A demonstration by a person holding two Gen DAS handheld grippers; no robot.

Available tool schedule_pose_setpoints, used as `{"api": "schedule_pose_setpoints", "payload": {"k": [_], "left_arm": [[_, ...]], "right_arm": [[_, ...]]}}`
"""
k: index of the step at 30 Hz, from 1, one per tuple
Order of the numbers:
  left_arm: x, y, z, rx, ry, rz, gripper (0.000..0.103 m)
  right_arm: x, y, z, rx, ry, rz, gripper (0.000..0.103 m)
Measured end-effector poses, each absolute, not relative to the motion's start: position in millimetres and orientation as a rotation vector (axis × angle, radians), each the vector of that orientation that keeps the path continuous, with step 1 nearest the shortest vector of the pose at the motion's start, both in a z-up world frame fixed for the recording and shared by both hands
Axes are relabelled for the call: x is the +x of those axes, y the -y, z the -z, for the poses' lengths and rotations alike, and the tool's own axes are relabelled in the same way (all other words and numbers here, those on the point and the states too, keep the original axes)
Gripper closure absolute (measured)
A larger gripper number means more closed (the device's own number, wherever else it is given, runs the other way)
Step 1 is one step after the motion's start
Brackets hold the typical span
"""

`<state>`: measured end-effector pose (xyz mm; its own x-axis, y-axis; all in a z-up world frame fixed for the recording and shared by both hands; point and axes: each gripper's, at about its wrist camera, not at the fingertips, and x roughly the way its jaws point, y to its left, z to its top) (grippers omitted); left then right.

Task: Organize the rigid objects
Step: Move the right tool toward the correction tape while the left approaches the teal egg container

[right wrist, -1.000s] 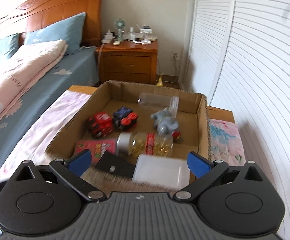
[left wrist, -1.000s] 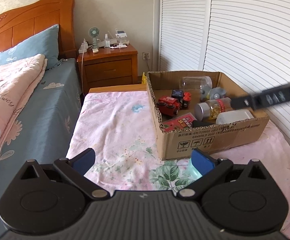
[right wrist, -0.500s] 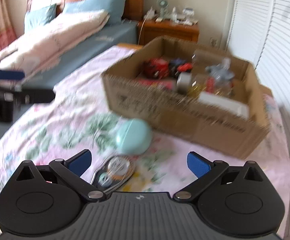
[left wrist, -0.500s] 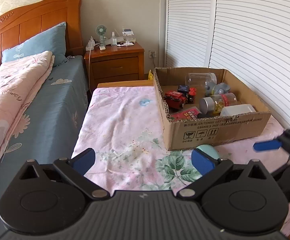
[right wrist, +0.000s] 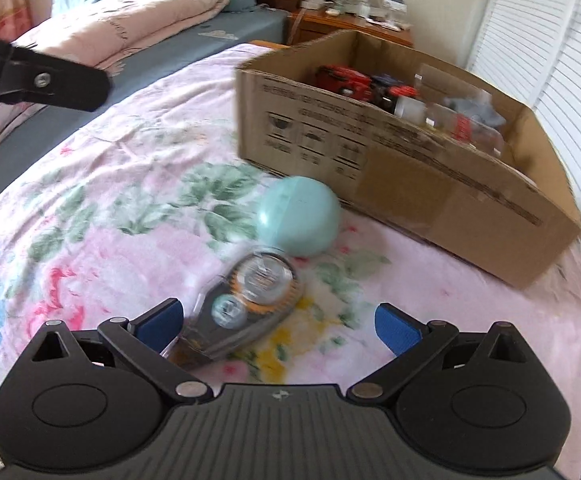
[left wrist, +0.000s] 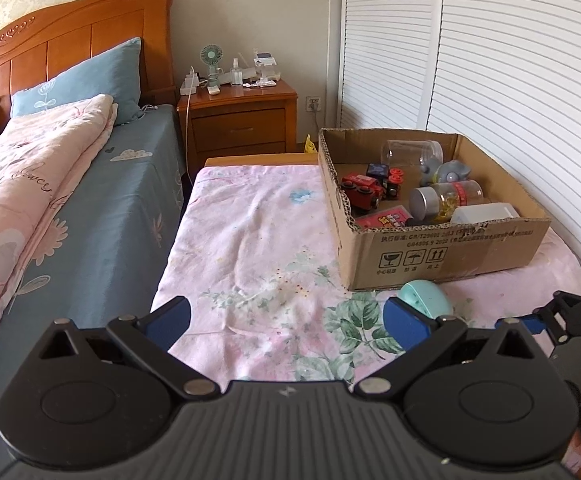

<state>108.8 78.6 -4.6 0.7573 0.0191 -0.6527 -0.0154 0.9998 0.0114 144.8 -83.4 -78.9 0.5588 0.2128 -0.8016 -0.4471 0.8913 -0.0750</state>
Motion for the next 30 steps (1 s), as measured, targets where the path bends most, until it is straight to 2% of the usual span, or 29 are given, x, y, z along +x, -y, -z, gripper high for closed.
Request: {"api": "schedule_pose_setpoints", "payload": {"k": [19, 30], "left_arm": [[112.5, -76.2, 11.5, 0.009, -0.729, 0.003, 0.001], [115.6, -82.2, 16.0, -0.009, -0.741, 0.001, 0.001]], "right_arm": [[148.9, 179.7, 77.8, -0.086, -0.948, -0.111, 0.000], [155.2, 108.9, 71.9, -0.211, -0.880, -0.259, 0.000]]}}
